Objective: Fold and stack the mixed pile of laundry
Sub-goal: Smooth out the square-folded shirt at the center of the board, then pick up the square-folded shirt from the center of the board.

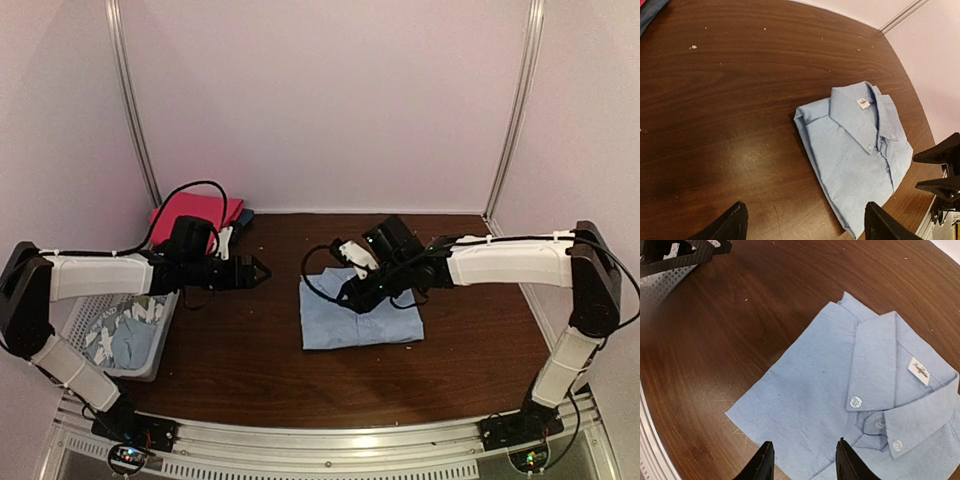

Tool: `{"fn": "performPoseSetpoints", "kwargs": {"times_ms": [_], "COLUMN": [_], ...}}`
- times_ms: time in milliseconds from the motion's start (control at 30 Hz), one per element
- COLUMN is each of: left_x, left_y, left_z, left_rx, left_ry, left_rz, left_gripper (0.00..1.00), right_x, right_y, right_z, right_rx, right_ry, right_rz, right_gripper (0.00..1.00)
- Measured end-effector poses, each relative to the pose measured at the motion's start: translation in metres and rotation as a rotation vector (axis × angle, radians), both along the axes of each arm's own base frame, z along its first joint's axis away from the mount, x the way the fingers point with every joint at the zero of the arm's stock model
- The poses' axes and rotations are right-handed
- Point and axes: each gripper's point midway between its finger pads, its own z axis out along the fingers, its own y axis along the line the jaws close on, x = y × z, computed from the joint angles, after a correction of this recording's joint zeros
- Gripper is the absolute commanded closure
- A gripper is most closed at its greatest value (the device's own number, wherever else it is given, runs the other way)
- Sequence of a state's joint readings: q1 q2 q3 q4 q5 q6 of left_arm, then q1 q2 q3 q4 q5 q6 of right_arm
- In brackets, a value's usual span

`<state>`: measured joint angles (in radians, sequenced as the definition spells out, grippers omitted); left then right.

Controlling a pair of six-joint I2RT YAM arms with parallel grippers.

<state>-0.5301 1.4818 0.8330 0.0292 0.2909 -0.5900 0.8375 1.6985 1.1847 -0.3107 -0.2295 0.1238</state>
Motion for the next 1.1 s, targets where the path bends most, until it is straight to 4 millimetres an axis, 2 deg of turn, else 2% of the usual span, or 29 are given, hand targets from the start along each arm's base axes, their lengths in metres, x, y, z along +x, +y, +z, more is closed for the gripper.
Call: {"fn": "performPoseSetpoints", "kwargs": {"times_ms": [67, 233, 400, 567, 700, 933, 1033, 1100], "left_x": [-0.006, -0.010, -0.012, -0.011, -0.010, -0.011, -0.010, -0.009], "left_y": [0.007, 0.010, 0.016, 0.018, 0.020, 0.023, 0.022, 0.022], "left_z": [-0.014, -0.020, -0.027, -0.027, -0.028, -0.032, -0.032, -0.032], "left_rx": [0.009, 0.001, -0.005, -0.009, -0.015, -0.016, -0.019, -0.022], "left_ry": [0.041, 0.076, 0.101, 0.109, 0.116, 0.129, 0.129, 0.128], "left_rz": [0.017, 0.035, 0.060, 0.072, 0.085, 0.098, 0.100, 0.099], "left_gripper": [0.18, 0.18, 0.18, 0.18, 0.18, 0.18, 0.18, 0.18], "right_x": [-0.007, -0.030, -0.050, -0.049, -0.042, -0.031, -0.030, -0.030], "right_y": [0.021, 0.060, 0.076, 0.081, 0.088, 0.090, 0.086, 0.085], "right_z": [-0.008, -0.044, -0.079, -0.099, -0.100, -0.101, -0.102, -0.101], "right_rx": [-0.043, -0.160, -0.262, -0.333, -0.357, -0.417, -0.441, -0.442], "right_ry": [-0.024, -0.048, -0.041, -0.051, -0.091, -0.171, -0.185, -0.186], "right_rz": [0.048, 0.151, 0.212, 0.208, 0.192, 0.138, 0.137, 0.138], "right_gripper": [0.57, 0.58, 0.54, 0.51, 0.61, 0.92, 0.99, 1.00]}}
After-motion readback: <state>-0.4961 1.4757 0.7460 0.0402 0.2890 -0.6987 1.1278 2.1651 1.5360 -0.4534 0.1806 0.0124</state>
